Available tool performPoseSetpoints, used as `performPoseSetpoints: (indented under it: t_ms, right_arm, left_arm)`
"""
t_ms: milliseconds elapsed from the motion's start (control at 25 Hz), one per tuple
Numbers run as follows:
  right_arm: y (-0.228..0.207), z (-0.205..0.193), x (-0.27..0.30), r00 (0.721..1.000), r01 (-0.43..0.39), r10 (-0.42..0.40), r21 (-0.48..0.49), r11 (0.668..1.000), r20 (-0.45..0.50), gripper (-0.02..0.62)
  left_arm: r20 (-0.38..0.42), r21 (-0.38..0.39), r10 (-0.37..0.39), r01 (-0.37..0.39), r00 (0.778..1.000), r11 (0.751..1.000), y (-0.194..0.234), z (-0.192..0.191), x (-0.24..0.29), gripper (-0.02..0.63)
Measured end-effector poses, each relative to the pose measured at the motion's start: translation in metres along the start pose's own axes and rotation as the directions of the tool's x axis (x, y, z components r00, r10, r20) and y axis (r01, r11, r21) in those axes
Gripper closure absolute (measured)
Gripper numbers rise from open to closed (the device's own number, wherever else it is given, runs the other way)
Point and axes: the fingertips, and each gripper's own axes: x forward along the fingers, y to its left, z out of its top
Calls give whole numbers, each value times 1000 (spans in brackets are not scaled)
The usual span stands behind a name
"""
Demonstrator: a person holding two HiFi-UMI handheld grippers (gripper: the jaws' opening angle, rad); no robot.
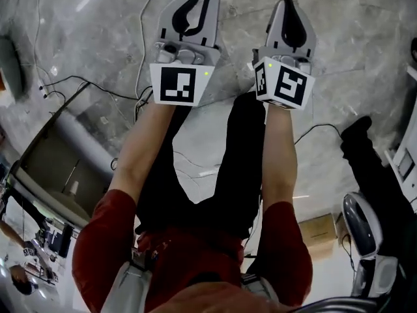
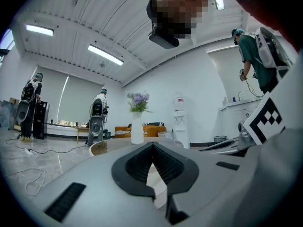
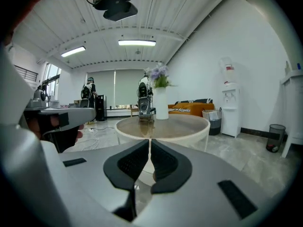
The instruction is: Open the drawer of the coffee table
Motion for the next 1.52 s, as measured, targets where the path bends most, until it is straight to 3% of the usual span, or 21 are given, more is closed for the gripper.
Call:
performPoseSetpoints:
  t_ms: [160, 320, 480, 560, 840, 920, 1000, 1040, 1080, 1160, 1240, 1400, 1520]
  right_arm:
    - [-15, -100, 58, 1000, 7, -8, 11, 1000, 4, 568]
    - [-33, -184, 112, 1000, 16, -16, -6, 1000, -3, 568]
    - [-40, -249, 148, 1000, 0, 0, -1, 1000, 30, 568]
    - [-40, -275, 162, 999, -11, 11, -9, 1000, 44, 568]
    - [-47, -325, 188, 998, -25, 19, 96, 995, 65, 568]
    - [-46, -333, 192, 998, -41, 30, 183, 982, 59, 566]
    - [-45, -346, 199, 997, -70, 57, 337, 939, 49, 566]
    - [-46, -352, 204, 996, -88, 73, 426, 901, 50, 566]
    - [-46, -358, 209, 994, -108, 89, 511, 853, 60, 562]
    - [-47, -364, 219, 988, -152, 115, 642, 752, 100, 495]
    - [-46, -364, 228, 980, -199, 133, 708, 677, 147, 443]
    - [-39, -368, 245, 961, -275, 162, 774, 571, 222, 355]
    - [-33, -367, 255, 935, -354, 184, 800, 485, 303, 310]
  left_arm:
    - [39, 49, 13, -15, 999, 999, -5, -101, 27, 592]
    - [5, 13, 76, -76, 997, 997, -2, -194, 50, 592]
    - [128, 99, 43, -56, 991, 993, -20, -241, 63, 592]
    - [138, 125, 29, -46, 990, 991, -26, -268, 66, 592]
    - [22, 52, 79, -80, 997, 995, -20, -341, 69, 592]
    - [-20, 17, 81, -81, 996, 997, -20, -351, 67, 592]
    - [-29, 2, 82, -82, 996, 997, -19, -355, 63, 592]
    - [-26, 6, 81, -81, 996, 997, -19, -356, 62, 592]
    - [-22, 13, 80, -79, 997, 997, -18, -357, 61, 592]
    - [-10, 33, 70, -70, 997, 997, -18, -356, 61, 592]
    - [-12, 46, 61, -60, 998, 997, -17, -358, 62, 592]
    - [-39, 1, 86, -86, 996, 996, -6, -368, 60, 592]
    - [-20, 20, 92, -91, 996, 996, 1, -371, 62, 592]
